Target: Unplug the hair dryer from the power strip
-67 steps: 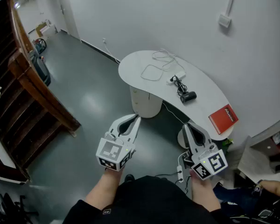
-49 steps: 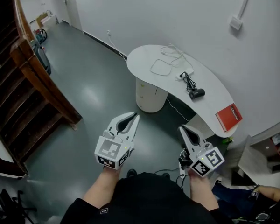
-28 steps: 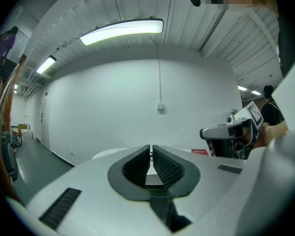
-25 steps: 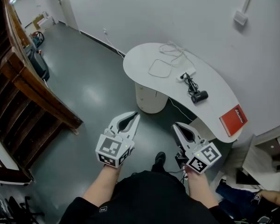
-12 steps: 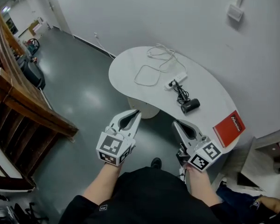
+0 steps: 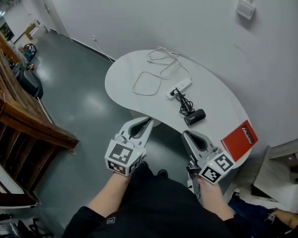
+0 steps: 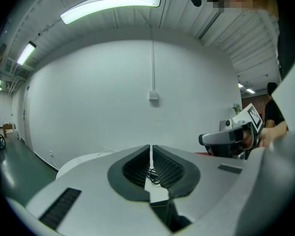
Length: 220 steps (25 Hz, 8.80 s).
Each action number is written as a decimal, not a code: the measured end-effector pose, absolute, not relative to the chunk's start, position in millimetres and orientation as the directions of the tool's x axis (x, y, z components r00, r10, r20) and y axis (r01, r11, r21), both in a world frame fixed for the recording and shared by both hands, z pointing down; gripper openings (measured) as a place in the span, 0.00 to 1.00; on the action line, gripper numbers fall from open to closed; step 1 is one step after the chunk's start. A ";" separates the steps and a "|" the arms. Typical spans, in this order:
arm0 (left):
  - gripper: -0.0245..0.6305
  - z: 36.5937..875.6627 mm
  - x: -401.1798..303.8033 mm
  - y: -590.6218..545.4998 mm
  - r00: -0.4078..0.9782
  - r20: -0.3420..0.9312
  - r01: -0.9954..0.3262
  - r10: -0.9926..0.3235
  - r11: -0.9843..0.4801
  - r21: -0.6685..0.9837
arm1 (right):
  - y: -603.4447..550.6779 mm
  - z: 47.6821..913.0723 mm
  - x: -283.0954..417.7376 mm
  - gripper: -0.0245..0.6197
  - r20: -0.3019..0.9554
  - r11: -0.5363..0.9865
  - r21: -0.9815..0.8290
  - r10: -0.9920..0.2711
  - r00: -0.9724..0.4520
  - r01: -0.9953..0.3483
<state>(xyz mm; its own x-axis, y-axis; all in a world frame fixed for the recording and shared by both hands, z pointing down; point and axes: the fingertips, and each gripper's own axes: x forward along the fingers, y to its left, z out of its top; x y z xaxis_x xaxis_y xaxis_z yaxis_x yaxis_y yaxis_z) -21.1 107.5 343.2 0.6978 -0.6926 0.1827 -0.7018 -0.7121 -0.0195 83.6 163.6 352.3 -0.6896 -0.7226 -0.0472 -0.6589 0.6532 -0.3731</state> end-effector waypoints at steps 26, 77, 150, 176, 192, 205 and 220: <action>0.08 360.1 -3.8 -154.1 0.837 0.192 -0.525 -0.512 -0.851 0.022 | -78.4 361.0 87.5 0.09 0.036 0.466 -0.379 -0.856 -0.516 -0.799; 0.28 587.3 109.7 -169.5 0.834 0.531 -0.283 -0.150 -0.943 0.178 | -182.5 497.7 148.8 0.10 0.392 0.452 -0.484 -0.654 -0.647 -0.749; 0.29 638.4 108.8 -156.3 0.783 0.602 -0.270 -0.159 -0.958 0.098 | -167.5 607.8 99.8 0.14 0.719 0.497 -0.291 -0.450 -0.530 -0.817; 0.37 637.5 110.7 -146.0 0.795 0.599 -0.213 -0.097 -0.969 0.125 | -166.1 562.7 118.6 0.13 0.608 0.387 -0.395 -0.570 -0.553 -0.833; 0.45 595.8 81.6 -145.7 0.831 0.534 -0.264 -0.155 -0.955 0.134 | -179.5 589.1 174.5 0.14 0.595 0.153 -0.453 -0.681 -0.426 -0.878; 0.40 570.6 18.1 -143.2 0.814 0.520 -0.341 -0.259 -0.938 0.068 | -172.2 602.6 186.9 0.14 0.601 0.063 -0.429 -0.725 -0.336 -0.901; 0.34 491.9 13.4 -174.0 0.894 0.350 -0.338 -0.280 -0.934 0.118 | -149.9 499.8 206.7 0.14 0.387 0.040 -0.356 -0.903 -0.186 -0.934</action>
